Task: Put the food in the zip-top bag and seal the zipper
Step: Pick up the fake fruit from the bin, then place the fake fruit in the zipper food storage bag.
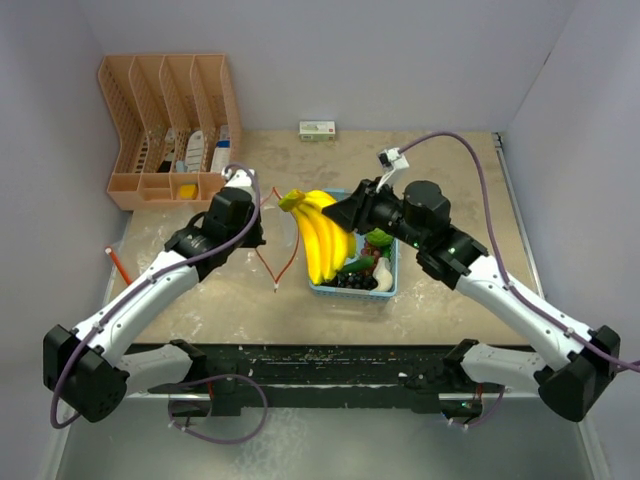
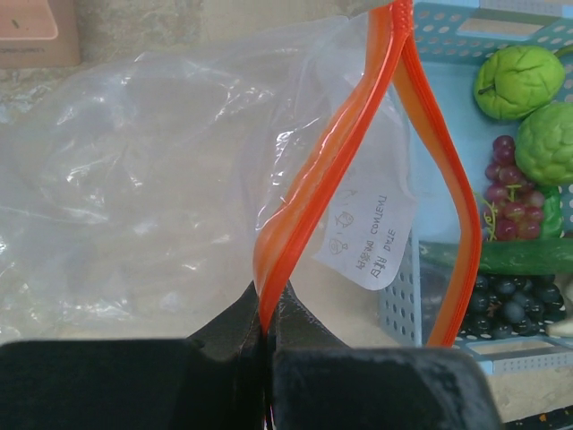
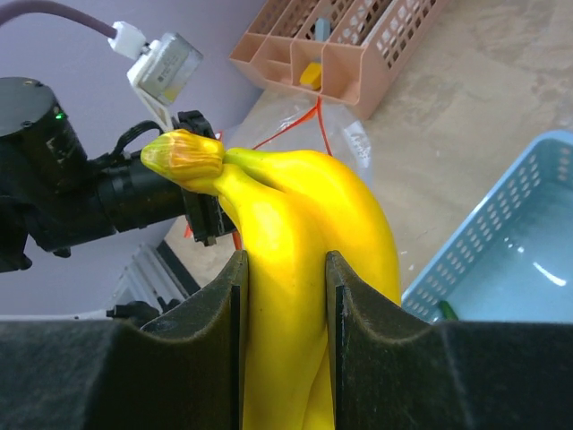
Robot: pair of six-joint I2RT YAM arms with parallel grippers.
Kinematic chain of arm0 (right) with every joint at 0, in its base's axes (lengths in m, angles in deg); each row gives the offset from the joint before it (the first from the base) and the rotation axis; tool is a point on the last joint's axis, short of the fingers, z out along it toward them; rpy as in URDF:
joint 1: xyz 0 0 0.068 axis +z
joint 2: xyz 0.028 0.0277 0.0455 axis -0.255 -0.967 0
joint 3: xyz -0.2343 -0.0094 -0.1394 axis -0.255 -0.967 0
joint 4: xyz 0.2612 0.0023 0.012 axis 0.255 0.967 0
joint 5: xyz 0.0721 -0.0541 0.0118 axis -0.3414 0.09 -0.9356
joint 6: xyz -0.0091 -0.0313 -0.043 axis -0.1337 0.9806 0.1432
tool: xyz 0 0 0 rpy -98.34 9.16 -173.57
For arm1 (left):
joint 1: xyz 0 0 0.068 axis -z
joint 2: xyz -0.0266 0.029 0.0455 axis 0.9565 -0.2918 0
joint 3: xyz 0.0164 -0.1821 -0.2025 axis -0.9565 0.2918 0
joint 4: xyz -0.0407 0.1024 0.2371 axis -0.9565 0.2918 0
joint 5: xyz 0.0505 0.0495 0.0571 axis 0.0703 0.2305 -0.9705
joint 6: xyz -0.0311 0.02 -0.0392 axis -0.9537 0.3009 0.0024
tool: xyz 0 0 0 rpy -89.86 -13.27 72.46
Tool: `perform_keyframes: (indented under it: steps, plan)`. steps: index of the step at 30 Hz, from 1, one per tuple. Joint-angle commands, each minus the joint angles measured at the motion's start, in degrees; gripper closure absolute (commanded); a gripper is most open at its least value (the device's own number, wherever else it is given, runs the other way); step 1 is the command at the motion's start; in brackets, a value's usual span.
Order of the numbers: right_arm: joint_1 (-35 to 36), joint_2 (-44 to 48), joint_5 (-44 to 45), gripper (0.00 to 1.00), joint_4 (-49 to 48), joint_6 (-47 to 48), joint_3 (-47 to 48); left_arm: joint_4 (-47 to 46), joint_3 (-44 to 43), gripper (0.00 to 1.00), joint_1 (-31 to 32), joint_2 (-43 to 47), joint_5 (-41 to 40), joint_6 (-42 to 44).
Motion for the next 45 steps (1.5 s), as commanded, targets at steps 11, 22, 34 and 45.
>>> perform_keyframes:
  steps: [11,22,34,45]
  plan:
    - [0.95,-5.44,-6.35,1.0,-26.94,-18.27,-6.97,-9.65,4.01,1.0,-0.2,5.42,2.56,-2.4]
    - [2.37,-9.5,-3.91,1.0,-26.7,-21.95,-8.77,-12.8,5.91,1.0,-0.2,5.61,2.8,-3.2]
    - [2.84,-13.78,4.12,1.0,-12.29,-19.09,-6.72,-10.78,3.65,1.0,-0.2,9.86,4.38,-2.77]
    - [5.76,-17.43,10.11,1.0,-7.16,-15.84,1.01,-16.8,3.72,1.0,-0.2,3.86,12.91,-0.99]
